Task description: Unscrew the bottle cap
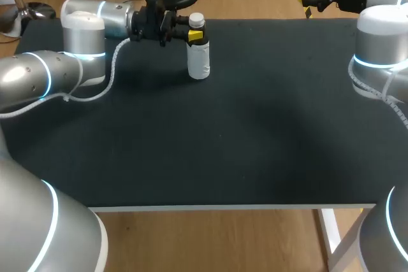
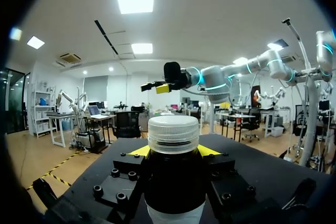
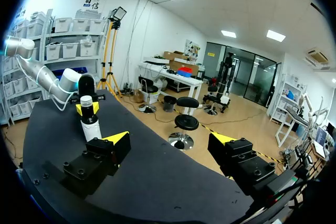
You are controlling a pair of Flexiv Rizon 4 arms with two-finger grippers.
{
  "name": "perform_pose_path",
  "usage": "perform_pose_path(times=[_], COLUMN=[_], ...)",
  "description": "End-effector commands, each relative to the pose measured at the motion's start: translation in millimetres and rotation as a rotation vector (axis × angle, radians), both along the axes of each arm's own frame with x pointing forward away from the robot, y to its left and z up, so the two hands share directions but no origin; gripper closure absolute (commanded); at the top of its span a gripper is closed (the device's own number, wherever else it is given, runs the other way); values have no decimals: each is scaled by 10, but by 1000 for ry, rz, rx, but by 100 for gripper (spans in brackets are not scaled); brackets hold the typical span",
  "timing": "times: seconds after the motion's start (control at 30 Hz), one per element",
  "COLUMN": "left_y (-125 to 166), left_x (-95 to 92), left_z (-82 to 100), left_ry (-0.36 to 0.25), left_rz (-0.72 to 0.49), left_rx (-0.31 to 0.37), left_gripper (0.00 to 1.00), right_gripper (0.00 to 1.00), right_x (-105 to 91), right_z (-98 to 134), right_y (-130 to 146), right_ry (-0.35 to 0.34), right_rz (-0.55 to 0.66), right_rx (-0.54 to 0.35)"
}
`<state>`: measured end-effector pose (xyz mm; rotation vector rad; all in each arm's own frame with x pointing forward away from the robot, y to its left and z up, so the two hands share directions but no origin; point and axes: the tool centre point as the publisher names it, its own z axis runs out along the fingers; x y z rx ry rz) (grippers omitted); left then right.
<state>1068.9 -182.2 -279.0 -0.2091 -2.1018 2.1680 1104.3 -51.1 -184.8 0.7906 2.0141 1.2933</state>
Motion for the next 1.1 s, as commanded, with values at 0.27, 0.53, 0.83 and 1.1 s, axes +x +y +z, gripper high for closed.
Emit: perform_pose_path(times=[0.27,0.53,0.83,1.1], left_y=[-5,-5,-5,-5], left_x=[-12,-12,-12,-12], left_z=[4,4,4,4], left_ry=[-3,-3,-3,-3], left_rz=[3,3,3,3], left_rx=[0,0,0,0], left_gripper=[100,100,100,100], right_gripper=[0,0,0,0], right_x=[0,0,-77,-297], right_z=[1,1,-1,87], right_y=[2,2,414,914], right_ry=[0,0,-16,-58], right_rz=[-1,-1,11,-24], right_rx=[0,0,150,150])
